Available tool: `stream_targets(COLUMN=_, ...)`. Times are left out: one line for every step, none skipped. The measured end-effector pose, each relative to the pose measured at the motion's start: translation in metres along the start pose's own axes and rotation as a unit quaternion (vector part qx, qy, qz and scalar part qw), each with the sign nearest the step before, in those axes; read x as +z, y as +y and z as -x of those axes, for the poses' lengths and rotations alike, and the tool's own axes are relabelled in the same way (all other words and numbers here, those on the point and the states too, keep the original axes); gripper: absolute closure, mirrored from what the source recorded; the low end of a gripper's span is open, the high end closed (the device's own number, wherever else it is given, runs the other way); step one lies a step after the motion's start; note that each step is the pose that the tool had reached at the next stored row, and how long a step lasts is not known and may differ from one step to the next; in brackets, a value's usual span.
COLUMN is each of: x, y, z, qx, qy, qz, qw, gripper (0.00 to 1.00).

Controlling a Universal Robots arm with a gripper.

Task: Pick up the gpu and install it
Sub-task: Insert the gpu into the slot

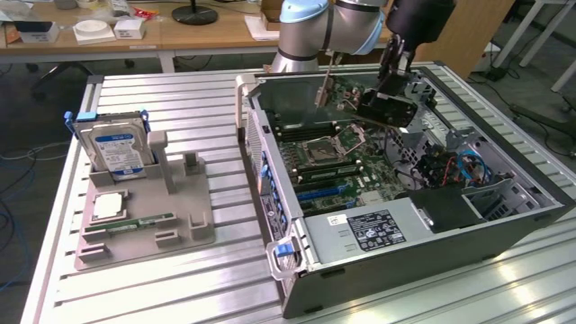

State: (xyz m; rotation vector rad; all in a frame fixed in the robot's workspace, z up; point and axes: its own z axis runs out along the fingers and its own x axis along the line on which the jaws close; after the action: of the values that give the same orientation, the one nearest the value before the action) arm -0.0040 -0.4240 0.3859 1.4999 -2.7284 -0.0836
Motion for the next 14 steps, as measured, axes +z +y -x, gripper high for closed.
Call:
stream_targets(x=0.0041, y=-0.0002, z=0.0, qx=-0.036, qy=0.0021, qz=-0.0001, qw=0.9994, gripper=0.73)
stream_targets(x=0.0053, y=-0.0004, z=0.0001, qx=-0.059, qy=0.0028, qz=-0.001, qw=0.9982, gripper=0.73)
stream_targets(x=0.007, y=-0.0005, z=0.0, qx=-0.096, qy=0.0039, qz=-0.0028, qw=0.9954, gripper=0.73)
stream_targets(x=0.0074, y=-0.0005, z=0.0, qx=-0.105, qy=0.0041, qz=-0.0034, qw=0.9945, gripper=0.73)
stream_targets(x=0.0077, y=-0.0005, z=0.0, qx=-0.113, qy=0.0043, qz=-0.004, qw=0.9936, gripper=0.73)
stream_targets(x=0.0079, y=-0.0005, z=0.0, qx=-0.121, qy=0.0044, qz=-0.0046, qw=0.9926, gripper=0.73)
stream_targets(x=0.0082, y=-0.0005, z=0.0, qx=-0.129, qy=0.0046, qz=-0.0052, qw=0.9916, gripper=0.73)
stream_targets(x=0.0085, y=-0.0005, z=0.0, qx=-0.138, qy=0.0047, qz=-0.0057, qw=0.9905, gripper=0.73)
stream_targets(x=0.0087, y=-0.0006, z=0.0, qx=-0.146, qy=0.005, qz=-0.0061, qw=0.9892, gripper=0.73)
stream_targets(x=0.009, y=-0.0006, z=0.0, qx=-0.155, qy=0.0053, qz=-0.0065, qw=0.9878, gripper=0.73)
stream_targets(x=0.0092, y=-0.0006, z=0.0, qx=-0.164, qy=0.0056, qz=-0.0068, qw=0.9864, gripper=0.73)
stream_targets(x=0.0095, y=-0.0006, z=0.0, qx=-0.173, qy=0.006, qz=-0.0071, qw=0.9849, gripper=0.73)
stream_targets(x=0.0098, y=-0.0006, z=0.0, qx=-0.183, qy=0.0063, qz=-0.0075, qw=0.9831, gripper=0.73)
stream_targets(x=0.0101, y=-0.0005, z=-0.0001, qx=-0.19, qy=0.0062, qz=-0.0086, qw=0.9817, gripper=0.73)
